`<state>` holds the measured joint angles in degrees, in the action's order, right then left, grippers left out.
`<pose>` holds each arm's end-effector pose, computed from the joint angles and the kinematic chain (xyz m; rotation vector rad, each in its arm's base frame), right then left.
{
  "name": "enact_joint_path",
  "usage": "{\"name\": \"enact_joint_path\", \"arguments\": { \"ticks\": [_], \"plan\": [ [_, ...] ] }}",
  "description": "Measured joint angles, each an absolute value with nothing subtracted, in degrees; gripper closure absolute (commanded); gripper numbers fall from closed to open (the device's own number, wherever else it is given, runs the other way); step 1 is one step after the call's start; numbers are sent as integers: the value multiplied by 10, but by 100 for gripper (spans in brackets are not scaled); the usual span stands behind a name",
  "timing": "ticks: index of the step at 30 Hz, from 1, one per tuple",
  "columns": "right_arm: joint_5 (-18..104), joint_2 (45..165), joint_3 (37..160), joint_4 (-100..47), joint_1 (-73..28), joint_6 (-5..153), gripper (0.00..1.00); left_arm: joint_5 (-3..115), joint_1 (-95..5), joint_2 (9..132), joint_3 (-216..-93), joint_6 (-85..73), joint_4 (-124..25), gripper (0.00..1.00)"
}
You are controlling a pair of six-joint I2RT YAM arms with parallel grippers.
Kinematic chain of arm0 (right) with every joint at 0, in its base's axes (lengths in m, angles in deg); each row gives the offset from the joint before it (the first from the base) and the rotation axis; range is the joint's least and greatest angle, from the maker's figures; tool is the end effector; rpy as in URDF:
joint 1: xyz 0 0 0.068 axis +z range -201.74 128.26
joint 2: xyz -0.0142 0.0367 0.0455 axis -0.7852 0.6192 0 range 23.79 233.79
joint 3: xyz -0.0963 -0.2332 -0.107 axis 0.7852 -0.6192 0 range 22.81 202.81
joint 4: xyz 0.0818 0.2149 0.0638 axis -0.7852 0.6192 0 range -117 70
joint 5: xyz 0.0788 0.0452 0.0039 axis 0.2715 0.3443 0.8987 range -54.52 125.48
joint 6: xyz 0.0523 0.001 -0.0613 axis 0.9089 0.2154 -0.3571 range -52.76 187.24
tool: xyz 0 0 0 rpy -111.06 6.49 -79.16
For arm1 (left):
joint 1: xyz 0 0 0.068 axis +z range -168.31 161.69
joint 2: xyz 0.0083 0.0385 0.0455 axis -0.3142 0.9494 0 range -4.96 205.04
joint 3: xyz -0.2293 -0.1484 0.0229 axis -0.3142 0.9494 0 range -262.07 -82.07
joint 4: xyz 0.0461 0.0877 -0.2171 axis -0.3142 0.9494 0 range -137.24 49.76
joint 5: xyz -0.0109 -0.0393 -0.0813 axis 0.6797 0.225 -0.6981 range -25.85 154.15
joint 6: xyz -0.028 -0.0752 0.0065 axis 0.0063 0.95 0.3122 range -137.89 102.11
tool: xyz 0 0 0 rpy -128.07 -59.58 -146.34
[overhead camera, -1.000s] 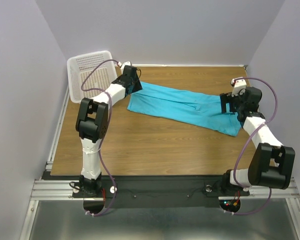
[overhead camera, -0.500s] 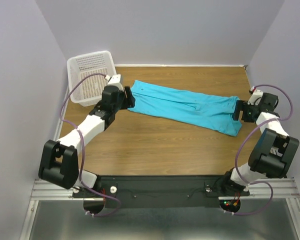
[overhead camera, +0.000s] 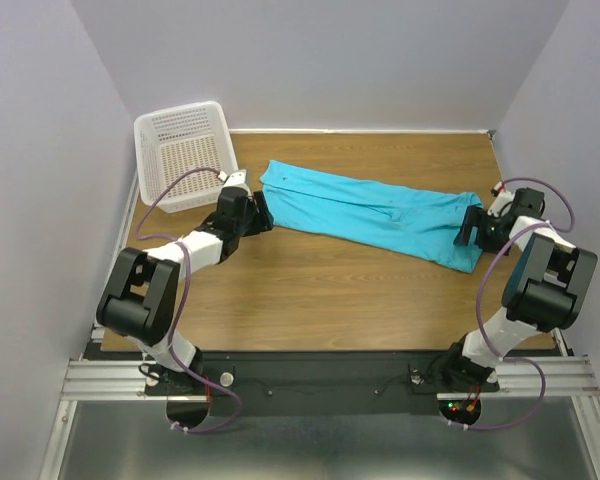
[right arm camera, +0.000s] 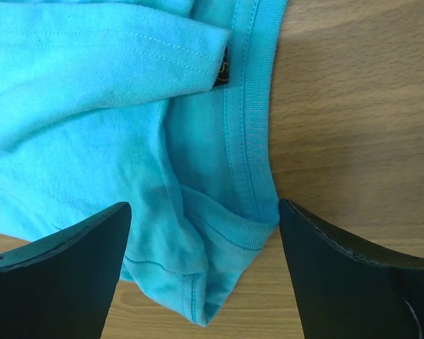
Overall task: Fold and stack the t-shirts
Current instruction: Fold the tshirt
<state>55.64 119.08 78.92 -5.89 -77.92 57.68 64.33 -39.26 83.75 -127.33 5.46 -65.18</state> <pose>0.2999 -0.1207 0.1638 0.2481 2.5265 0.2227 0.3222 -0.1231 0.2088 -0.0452 2.0498 -0.4846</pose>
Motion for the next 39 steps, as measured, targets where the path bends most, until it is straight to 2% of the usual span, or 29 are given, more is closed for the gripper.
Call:
{"name": "enact_joint_path", "arguments": {
  "ticks": [13,15,19,21,26,31,39],
  "plan": [
    [569,1129,786,-49,-779,585,9,692,-392,984,-1347,80,-673,35],
    [574,1123,786,-49,-779,587,9,704,-392,992,-1359,86,-672,39],
    [585,1119,786,-49,-779,588,9,720,-392,1010,-1375,93,-673,53],
    [587,1116,786,-49,-779,588,9,727,-392,1019,-1381,98,-677,72],
    [594,1097,781,-46,-779,587,9,726,-392,1025,-1386,107,-671,100],
    [597,1080,781,-47,-779,587,9,715,-392,1002,-1365,114,-660,100],
    [597,1079,782,-46,-779,579,9,675,-416,812,-1211,188,-610,100]
  ]
}}
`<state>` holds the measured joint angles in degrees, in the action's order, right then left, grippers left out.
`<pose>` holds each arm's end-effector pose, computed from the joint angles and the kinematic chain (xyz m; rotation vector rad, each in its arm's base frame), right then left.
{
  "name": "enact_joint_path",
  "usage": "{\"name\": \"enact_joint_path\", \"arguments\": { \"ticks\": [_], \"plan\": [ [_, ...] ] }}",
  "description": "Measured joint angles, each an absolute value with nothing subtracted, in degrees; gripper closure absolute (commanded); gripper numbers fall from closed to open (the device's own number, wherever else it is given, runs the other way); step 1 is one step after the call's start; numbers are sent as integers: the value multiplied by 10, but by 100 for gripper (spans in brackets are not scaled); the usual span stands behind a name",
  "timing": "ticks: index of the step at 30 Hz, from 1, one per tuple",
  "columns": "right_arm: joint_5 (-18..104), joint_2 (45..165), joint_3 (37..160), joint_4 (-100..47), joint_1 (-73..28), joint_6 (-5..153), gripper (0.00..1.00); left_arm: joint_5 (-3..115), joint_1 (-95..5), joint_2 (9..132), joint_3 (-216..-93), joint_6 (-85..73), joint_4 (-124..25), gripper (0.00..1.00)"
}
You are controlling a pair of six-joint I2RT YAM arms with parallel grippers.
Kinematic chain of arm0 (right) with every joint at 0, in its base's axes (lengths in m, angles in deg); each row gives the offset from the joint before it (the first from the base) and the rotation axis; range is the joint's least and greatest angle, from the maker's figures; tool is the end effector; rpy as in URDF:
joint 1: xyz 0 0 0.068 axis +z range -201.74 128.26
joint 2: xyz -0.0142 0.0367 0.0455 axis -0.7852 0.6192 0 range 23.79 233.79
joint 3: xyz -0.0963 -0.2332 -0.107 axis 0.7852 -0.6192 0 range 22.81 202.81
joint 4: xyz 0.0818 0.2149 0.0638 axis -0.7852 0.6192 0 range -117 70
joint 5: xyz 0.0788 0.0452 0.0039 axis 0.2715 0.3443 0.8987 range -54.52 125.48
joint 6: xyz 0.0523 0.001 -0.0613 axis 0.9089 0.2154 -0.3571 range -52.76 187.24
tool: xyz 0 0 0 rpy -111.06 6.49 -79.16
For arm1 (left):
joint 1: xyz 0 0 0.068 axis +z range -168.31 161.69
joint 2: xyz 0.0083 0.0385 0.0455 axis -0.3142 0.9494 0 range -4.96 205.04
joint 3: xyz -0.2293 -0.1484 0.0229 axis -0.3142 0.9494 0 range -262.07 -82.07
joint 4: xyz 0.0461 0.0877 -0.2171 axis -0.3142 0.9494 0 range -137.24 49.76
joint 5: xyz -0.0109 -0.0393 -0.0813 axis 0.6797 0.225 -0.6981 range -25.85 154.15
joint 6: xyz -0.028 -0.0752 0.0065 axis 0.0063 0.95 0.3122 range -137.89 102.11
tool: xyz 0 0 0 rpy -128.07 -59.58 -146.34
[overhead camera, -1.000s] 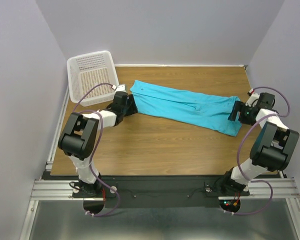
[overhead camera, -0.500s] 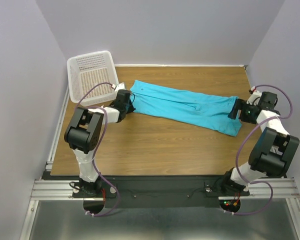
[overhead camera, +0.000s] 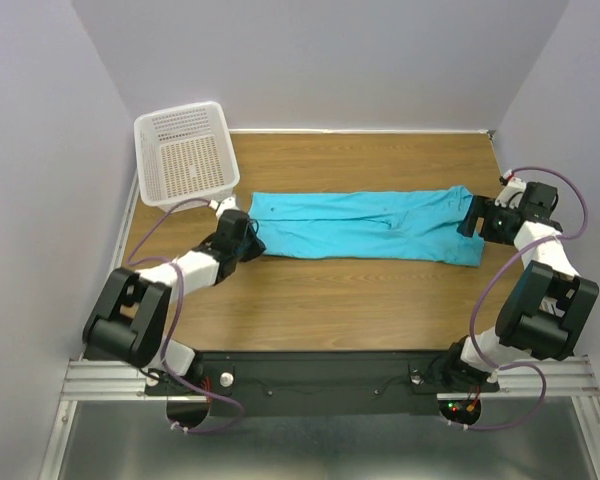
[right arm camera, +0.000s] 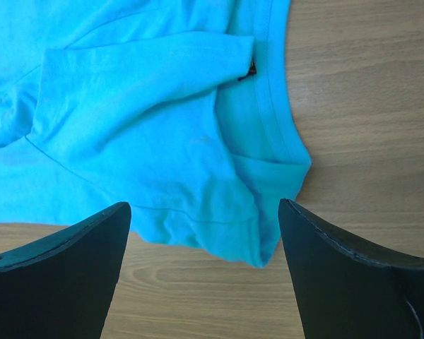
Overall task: Fold and stack the t-shirts
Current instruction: Fold the tshirt
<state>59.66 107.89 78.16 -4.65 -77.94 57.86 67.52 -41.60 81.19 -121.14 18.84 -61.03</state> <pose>0.2829 -0.1074 0.2169 0.1688 2.3657 0.2272 0.2920 -0.1212 0.1788 -0.2925 2.1816 -0.5379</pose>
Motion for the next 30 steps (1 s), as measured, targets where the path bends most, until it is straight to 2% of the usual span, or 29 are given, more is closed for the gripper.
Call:
{"name": "enact_joint_path", "arguments": {
  "ticks": [5,6,7,8,10,12,19,22,30],
  "plan": [
    [594,1079,783,-46,-779,572,8,636,-453,678,-1070,295,-596,100],
    [592,1079,783,-46,-779,570,8,628,-468,660,-1046,316,-594,97],
    [591,1079,783,-46,-779,569,8,620,-486,644,-1026,337,-590,88],
    [589,1079,783,-46,-779,569,8,611,-504,626,-1008,356,-586,63],
    [584,1080,783,-46,-780,567,8,602,-522,599,-998,375,-572,40],
    [580,1089,784,-46,-780,567,8,609,-527,540,-998,394,-545,29],
    [564,1161,812,-45,-780,567,9,661,-527,415,-1073,362,-471,25],
    [548,1178,816,-44,-780,567,10,685,-526,406,-1111,313,-463,23],
    [515,1179,816,-44,-800,567,13,726,-510,598,-1236,132,-498,21]
  ]
}}
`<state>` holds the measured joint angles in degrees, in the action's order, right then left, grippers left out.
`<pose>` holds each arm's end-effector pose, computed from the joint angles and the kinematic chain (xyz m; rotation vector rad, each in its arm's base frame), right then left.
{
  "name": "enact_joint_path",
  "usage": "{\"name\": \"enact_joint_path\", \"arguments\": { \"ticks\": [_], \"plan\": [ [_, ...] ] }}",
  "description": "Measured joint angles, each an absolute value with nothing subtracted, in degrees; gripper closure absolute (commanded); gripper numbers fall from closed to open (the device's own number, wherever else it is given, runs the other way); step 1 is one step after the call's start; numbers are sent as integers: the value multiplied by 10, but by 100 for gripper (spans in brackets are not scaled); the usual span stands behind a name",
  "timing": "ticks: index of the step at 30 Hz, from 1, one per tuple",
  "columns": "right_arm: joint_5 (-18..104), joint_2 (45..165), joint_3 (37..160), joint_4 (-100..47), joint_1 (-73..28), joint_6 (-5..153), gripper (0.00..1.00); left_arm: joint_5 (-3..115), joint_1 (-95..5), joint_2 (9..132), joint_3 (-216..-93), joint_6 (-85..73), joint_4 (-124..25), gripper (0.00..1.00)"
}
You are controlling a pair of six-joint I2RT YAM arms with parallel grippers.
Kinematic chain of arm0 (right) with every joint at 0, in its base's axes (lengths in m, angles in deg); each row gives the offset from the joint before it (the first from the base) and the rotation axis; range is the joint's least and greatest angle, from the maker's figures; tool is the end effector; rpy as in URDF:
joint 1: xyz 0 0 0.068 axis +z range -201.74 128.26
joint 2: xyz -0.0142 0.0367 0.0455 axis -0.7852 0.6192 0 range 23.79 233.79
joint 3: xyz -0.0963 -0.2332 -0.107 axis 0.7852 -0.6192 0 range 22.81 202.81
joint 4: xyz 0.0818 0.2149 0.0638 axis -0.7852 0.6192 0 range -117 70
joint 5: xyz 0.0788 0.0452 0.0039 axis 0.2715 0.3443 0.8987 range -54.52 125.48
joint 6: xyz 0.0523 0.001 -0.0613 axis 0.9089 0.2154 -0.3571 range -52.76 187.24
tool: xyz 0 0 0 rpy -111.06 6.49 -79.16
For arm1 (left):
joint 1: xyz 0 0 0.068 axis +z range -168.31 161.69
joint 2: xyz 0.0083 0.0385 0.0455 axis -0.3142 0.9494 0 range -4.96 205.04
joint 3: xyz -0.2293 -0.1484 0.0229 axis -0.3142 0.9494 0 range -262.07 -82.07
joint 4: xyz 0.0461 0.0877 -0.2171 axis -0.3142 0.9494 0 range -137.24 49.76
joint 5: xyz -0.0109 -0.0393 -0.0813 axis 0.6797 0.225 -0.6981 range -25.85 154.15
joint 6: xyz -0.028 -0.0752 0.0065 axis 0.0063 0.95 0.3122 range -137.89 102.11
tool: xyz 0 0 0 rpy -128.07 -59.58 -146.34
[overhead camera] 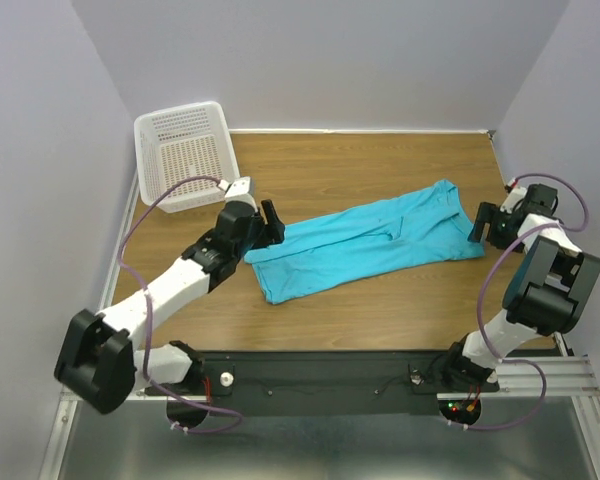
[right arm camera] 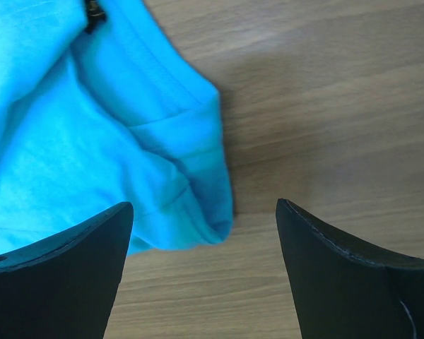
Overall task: Fold and stack the t-shirts
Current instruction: Fold the tshirt
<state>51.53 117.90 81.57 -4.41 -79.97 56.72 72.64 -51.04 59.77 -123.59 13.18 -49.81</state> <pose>0.2984 -0.1383 0.1800 0.2873 2.5086 0.0951 0.2299 -0.1355 0.2713 -0.0729 1.9728 -0.5966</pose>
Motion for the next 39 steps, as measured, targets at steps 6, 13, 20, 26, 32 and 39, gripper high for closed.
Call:
{"name": "enact_joint_path", "arguments": {
  "ticks": [6,13,20,26,32,39],
  "plan": [
    [509,1199,816,-45,-810,568,21,725,-495,674,-1265,56,-527,21],
    [526,1239,835,-47,-810,571,50,707,-472,677,-1267,34,-555,21],
    [536,1282,880,-41,-811,574,99,693,-448,677,-1267,27,-561,21],
    [542,1346,973,-32,-810,552,99,672,-436,688,-1271,11,-564,21],
    [554,1463,1131,-32,-803,532,97,609,-434,770,-1328,-12,-573,22],
    [530,1558,1278,-39,-785,538,26,491,-435,928,-1494,-24,-591,25]
  ]
}}
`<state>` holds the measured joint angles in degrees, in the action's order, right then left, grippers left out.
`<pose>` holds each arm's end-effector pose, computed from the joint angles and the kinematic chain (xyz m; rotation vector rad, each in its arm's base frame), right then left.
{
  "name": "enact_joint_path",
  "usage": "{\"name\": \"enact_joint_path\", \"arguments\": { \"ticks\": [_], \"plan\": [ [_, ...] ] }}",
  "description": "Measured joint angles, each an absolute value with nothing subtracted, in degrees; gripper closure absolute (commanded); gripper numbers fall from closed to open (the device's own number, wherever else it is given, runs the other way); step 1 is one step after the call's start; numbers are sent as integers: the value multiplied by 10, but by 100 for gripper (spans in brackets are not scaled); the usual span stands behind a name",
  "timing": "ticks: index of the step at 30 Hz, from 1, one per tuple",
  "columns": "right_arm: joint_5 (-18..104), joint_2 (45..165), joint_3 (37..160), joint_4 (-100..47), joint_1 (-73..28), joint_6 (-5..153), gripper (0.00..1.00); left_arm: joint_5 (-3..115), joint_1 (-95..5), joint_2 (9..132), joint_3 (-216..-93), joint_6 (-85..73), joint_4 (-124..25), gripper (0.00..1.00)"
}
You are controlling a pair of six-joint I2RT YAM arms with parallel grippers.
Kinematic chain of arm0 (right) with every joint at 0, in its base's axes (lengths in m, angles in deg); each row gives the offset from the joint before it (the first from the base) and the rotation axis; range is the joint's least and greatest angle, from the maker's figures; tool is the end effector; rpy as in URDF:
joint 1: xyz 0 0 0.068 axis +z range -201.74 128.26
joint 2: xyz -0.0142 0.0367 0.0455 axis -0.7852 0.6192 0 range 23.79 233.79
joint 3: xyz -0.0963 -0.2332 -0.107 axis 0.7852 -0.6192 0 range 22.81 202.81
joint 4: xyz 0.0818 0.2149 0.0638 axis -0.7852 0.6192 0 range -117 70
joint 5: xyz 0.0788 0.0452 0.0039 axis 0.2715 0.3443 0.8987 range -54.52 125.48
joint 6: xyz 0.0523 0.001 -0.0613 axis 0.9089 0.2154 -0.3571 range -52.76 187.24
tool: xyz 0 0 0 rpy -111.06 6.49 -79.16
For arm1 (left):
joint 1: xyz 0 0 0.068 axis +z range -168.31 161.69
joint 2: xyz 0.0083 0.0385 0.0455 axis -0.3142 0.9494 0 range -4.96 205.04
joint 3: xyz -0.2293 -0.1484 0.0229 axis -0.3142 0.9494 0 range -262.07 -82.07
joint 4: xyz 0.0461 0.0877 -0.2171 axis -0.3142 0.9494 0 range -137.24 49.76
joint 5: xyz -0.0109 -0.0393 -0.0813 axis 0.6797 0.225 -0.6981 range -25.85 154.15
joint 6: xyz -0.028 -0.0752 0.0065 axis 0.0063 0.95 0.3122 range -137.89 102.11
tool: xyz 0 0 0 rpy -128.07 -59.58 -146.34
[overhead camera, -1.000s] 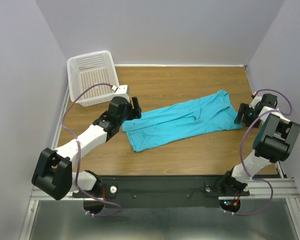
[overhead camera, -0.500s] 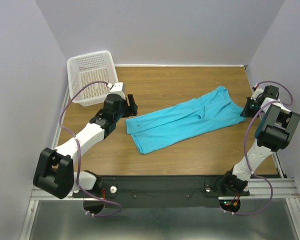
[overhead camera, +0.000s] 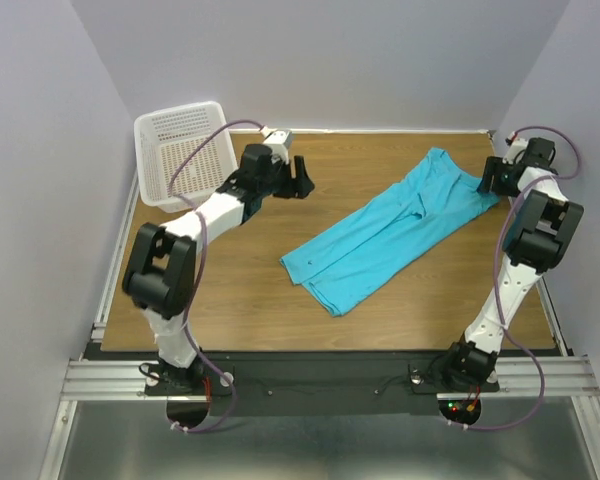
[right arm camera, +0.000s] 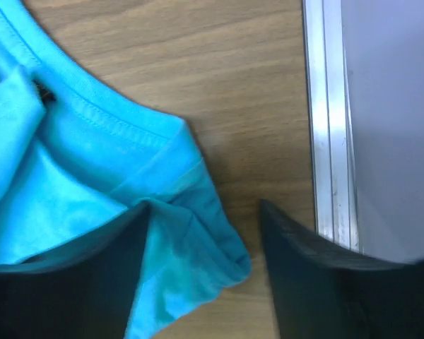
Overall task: Fold and stack the t-shirts
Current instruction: Fold the tshirt
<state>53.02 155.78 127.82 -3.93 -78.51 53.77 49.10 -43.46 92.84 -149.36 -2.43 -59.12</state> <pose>0.4660 -0.2116 0.1564 0.1433 2.3865 0.0473 0.3637 -0.1906 0.2710 0.3475 1.9204 -0.7249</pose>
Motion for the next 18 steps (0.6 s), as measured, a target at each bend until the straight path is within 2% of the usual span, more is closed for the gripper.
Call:
{"name": "enact_joint_path", "arguments": {
  "ticks": [4,9,13,18],
  "plan": [
    [510,1539,1267,-38,-778,535,24,431,-442,1051,-1625,-26,-604,25],
    [511,1434,1164,-38,-779,523,24,376,-471,1191,-1773,-34,-567,27],
    [550,1311,1058,-37,-779,515,24,355,-502,1259,-1828,-46,-537,27],
    [609,1218,953,-44,-779,514,23,343,-528,1292,-1844,-57,-499,30]
  ]
}}
